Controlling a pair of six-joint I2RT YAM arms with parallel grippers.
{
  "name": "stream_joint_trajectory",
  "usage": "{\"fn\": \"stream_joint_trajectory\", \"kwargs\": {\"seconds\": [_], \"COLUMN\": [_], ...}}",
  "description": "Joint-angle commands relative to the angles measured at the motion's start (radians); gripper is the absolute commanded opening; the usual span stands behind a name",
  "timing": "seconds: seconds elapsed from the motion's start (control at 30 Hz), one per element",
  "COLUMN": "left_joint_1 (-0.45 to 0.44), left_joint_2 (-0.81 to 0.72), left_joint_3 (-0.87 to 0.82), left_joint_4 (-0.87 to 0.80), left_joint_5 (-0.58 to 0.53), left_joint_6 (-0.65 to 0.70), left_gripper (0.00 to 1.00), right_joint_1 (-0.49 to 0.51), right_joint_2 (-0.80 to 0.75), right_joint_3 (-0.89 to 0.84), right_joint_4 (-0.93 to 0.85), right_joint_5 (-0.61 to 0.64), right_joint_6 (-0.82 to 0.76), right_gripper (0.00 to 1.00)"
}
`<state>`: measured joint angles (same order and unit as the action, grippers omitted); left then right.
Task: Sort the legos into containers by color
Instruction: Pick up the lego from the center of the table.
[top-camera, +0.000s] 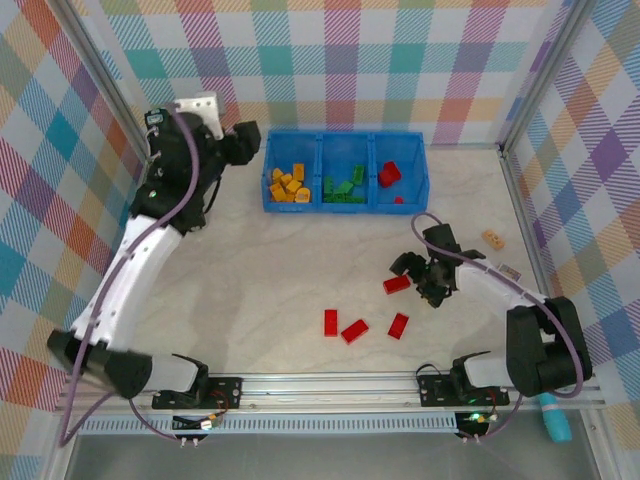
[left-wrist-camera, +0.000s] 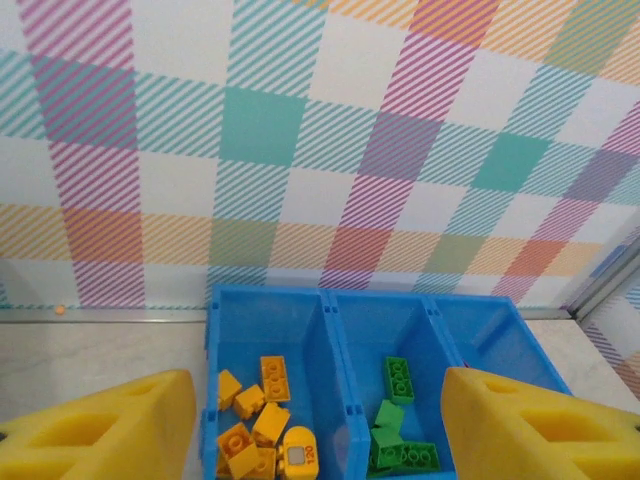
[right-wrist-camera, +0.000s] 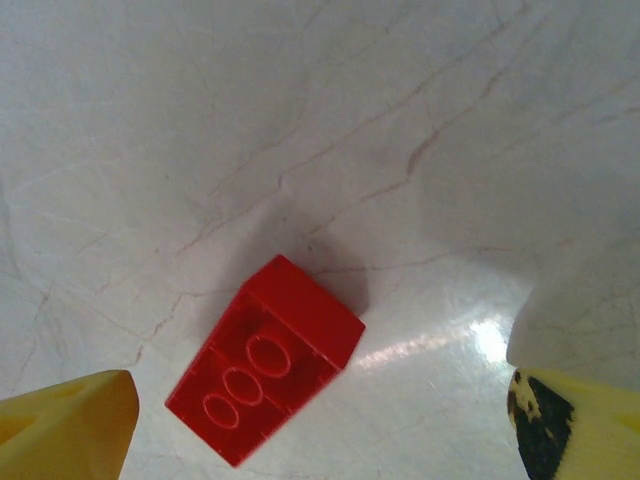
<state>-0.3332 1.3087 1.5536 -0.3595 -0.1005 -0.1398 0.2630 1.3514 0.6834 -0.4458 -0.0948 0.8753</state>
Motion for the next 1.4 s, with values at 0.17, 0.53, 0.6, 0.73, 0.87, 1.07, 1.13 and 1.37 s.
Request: {"fn": "stream_joint_trajectory", "kwargs": {"seconds": [0.17, 0.53, 0.6, 0.73, 0.87, 1.07, 1.13, 1.37], "left_joint_1": [-0.007, -0.007, -0.007, -0.007, -0.007, -0.008, -0.012, -0.041], "left_joint_2": [-0.223, -0.381, -0.410, -0.444, -0.467, -0.495, -0.517, -0.594], "left_joint_3": [-0.105, -0.125, -0.139, -0.158, -0.188, -0.272, -0.303, -0.439], "left_joint_4": [-0.265, -0.588, -0.622, -0.675, -0.706, -0.747, -0.759, -0.707], "left_joint_5": [0.017, -0.008, -0.014, -0.029, -0.014, 0.035, 0.034, 0.163], "left_joint_6": [0.070, 0.146, 0.162, 0.192, 0.201, 0.219, 0.228, 0.313], "left_gripper": [0.68, 0.71, 0.72, 0.73, 0.74, 0.74, 0.74, 0.74], "right_joint_1": [0.069, 0.177, 0.183, 0.188, 0.192, 0.188, 0.183, 0.153], "right_joint_2": [0.108, 0.249, 0.277, 0.315, 0.321, 0.292, 0.283, 0.292], "right_joint_3": [0.076, 0.115, 0.122, 0.142, 0.153, 0.253, 0.337, 0.660], "right_joint_4": [0.040, 0.053, 0.056, 0.053, 0.038, -0.094, -0.170, -0.254], "right_joint_5": [0.042, 0.105, 0.118, 0.144, 0.172, 0.281, 0.341, 0.398], "right_joint_6": [0.012, 0.061, 0.065, 0.055, 0.037, -0.144, -0.241, -0.583], "right_gripper": [0.91, 0.73, 0.67, 0.53, 0.41, 0.33, 0.31, 0.29]}}
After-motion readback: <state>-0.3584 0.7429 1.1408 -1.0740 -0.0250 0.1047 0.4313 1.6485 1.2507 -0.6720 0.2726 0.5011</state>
